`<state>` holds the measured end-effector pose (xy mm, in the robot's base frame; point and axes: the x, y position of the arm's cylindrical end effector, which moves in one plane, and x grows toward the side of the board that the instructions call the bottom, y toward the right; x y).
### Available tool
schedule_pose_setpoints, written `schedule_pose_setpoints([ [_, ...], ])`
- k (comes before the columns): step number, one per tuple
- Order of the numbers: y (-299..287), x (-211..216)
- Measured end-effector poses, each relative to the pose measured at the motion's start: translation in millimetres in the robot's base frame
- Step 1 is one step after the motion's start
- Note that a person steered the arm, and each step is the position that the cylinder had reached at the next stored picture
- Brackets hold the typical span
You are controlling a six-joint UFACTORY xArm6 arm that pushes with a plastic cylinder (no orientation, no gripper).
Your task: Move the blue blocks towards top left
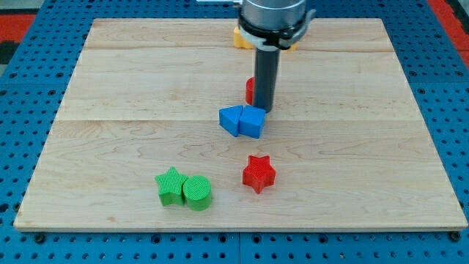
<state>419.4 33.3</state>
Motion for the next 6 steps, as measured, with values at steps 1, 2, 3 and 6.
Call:
schedule_pose_setpoints([
  [1,55.1,3.5],
  [2,103.4,44.7],
  [3,62.1,62.4],
  [6,-131.2,-3.9],
])
